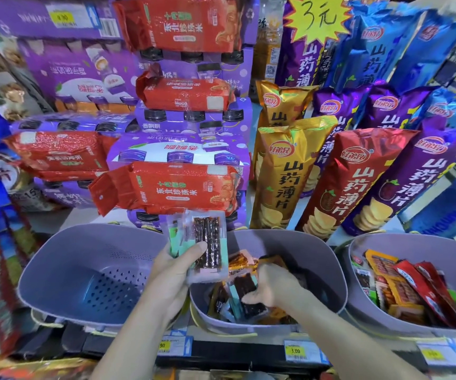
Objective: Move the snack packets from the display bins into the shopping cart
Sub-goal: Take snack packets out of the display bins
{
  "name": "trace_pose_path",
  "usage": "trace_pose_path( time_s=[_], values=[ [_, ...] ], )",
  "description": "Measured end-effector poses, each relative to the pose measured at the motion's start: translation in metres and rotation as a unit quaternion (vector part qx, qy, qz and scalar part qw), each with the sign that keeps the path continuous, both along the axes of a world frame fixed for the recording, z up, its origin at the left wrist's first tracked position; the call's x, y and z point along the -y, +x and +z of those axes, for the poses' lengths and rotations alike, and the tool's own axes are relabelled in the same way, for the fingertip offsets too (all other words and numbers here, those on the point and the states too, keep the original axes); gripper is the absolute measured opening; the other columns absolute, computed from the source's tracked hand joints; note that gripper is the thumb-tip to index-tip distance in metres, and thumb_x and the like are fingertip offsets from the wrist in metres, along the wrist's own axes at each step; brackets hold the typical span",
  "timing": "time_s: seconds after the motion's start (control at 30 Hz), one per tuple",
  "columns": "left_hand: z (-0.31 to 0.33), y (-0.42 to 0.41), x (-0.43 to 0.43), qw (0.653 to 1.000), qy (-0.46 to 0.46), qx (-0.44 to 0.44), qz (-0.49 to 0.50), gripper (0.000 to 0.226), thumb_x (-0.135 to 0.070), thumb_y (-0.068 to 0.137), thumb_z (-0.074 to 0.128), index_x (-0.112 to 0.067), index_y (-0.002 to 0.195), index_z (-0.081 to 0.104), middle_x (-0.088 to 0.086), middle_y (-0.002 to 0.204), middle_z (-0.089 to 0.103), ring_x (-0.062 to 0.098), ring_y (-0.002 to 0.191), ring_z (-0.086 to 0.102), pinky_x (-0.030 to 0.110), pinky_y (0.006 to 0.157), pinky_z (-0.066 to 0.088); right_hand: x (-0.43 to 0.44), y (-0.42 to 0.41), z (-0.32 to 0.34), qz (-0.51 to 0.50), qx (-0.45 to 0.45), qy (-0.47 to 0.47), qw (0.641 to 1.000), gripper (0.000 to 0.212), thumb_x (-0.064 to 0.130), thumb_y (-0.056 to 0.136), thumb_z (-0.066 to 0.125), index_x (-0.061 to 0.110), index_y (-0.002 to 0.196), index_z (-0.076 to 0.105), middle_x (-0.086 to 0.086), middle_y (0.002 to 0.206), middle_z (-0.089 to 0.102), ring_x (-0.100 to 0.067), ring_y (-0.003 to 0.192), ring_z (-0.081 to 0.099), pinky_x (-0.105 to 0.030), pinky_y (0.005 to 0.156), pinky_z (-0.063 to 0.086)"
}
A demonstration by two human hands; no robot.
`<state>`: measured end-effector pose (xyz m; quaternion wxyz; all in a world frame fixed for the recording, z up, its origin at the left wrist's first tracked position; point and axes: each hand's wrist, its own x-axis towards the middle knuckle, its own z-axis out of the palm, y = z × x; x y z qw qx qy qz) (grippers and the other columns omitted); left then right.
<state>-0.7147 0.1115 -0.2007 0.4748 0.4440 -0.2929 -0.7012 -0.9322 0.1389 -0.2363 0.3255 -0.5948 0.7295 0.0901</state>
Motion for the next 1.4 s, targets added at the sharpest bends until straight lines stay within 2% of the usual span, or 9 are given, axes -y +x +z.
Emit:
trace_pose_path(
  time_s=[0.13,0.27,0.4,0.6,0.67,0.87,1.1,1.27,1.4],
  values=[
    [0.0,0.001,0.0,1.0,0.005,-0.005,-0.004,0.052,-0.012,0.069,0.084,-0.006,0.118,0.07,0.014,0.109,0.081,0.022,0.089,0.081,0.028,0.064,0.063,0.006,-0.018,0.005,-0.039,0.028,0.025,0.999,0.038,0.038,0.085,0.082,0.018,0.113,0.065,-0.001,0.107,0.072,-0.022,0.1,0.069,-0.037,0.088,0.058],
    [0.0,0.0,0.001,1.0,0.01,-0.005,-0.011,0.057,-0.012,0.069,0.084,-0.003,0.122,0.068,0.018,0.113,0.079,0.026,0.091,0.08,0.031,0.065,0.063,0.001,-0.043,0.012,-0.118,0.055,-0.023,0.991,0.028,0.024,0.083,0.084,0.023,0.098,0.061,0.005,0.089,0.069,-0.015,0.084,0.068,-0.028,0.064,0.05],
    [0.001,0.0,0.001,1.0,0.01,0.005,-0.02,0.056,-0.013,0.07,0.084,-0.003,0.123,0.068,0.018,0.112,0.08,0.027,0.091,0.08,0.031,0.064,0.063,-0.003,-0.073,0.029,-0.181,0.162,-0.066,0.968,0.017,0.025,0.081,0.087,0.023,0.089,0.072,0.001,0.082,0.078,-0.019,0.081,0.074,-0.038,0.073,0.059],
    [0.001,-0.005,-0.001,0.999,0.006,0.028,-0.026,0.057,-0.018,0.067,0.086,-0.007,0.121,0.07,0.011,0.107,0.081,0.022,0.092,0.08,0.027,0.065,0.062,-0.015,-0.065,0.078,-0.223,0.55,-0.061,0.802,0.059,0.022,0.071,0.094,-0.001,0.113,0.059,-0.023,0.114,0.075,-0.04,0.108,0.073,-0.057,0.098,0.056],
    [0.002,-0.008,-0.004,0.999,0.005,0.032,-0.028,0.057,-0.023,0.063,0.089,-0.011,0.116,0.072,0.003,0.099,0.082,0.015,0.087,0.079,0.022,0.063,0.06,-0.015,-0.043,0.085,-0.217,0.593,-0.082,0.771,0.05,0.021,0.076,0.091,0.0,0.108,0.06,-0.025,0.116,0.073,-0.04,0.109,0.072,-0.055,0.095,0.057],
    [0.0,-0.011,-0.01,0.998,0.024,-0.012,-0.052,0.058,-0.016,0.069,0.089,-0.006,0.123,0.069,0.018,0.115,0.079,0.029,0.099,0.079,0.032,0.07,0.064,-0.01,0.007,0.084,-0.22,0.453,-0.173,0.847,0.037,0.039,0.085,0.084,0.007,0.092,0.065,-0.003,0.064,0.072,-0.009,0.049,0.063,-0.016,0.047,0.046],
    [-0.001,-0.007,-0.013,0.998,0.001,0.009,-0.057,0.071,-0.022,0.062,0.093,-0.006,0.126,0.067,0.018,0.118,0.078,0.032,0.106,0.078,0.038,0.073,0.065,0.001,0.018,0.073,-0.116,0.339,-0.177,0.917,0.049,0.062,0.08,0.078,0.022,0.072,0.05,0.001,0.069,0.076,-0.007,0.06,0.072,-0.016,0.055,0.051],
    [-0.003,0.0,-0.005,1.0,-0.002,0.017,-0.024,0.073,-0.024,0.059,0.095,-0.009,0.126,0.068,0.016,0.118,0.079,0.031,0.108,0.077,0.045,0.084,0.064,0.006,-0.001,0.067,-0.184,0.39,-0.125,0.894,0.05,0.068,0.083,0.071,0.019,0.077,0.068,0.001,0.068,0.073,-0.01,0.059,0.067,-0.026,0.062,0.06],
    [-0.006,0.008,0.001,1.0,0.007,0.009,0.012,0.072,-0.025,0.055,0.095,-0.011,0.122,0.07,0.012,0.116,0.08,0.025,0.104,0.079,0.044,0.084,0.065,0.003,-0.005,0.034,-0.089,0.119,-0.066,0.987,0.04,0.066,0.088,0.067,0.026,0.09,0.068,0.009,0.074,0.071,-0.002,0.065,0.066,-0.027,0.064,0.054]
  ],
)
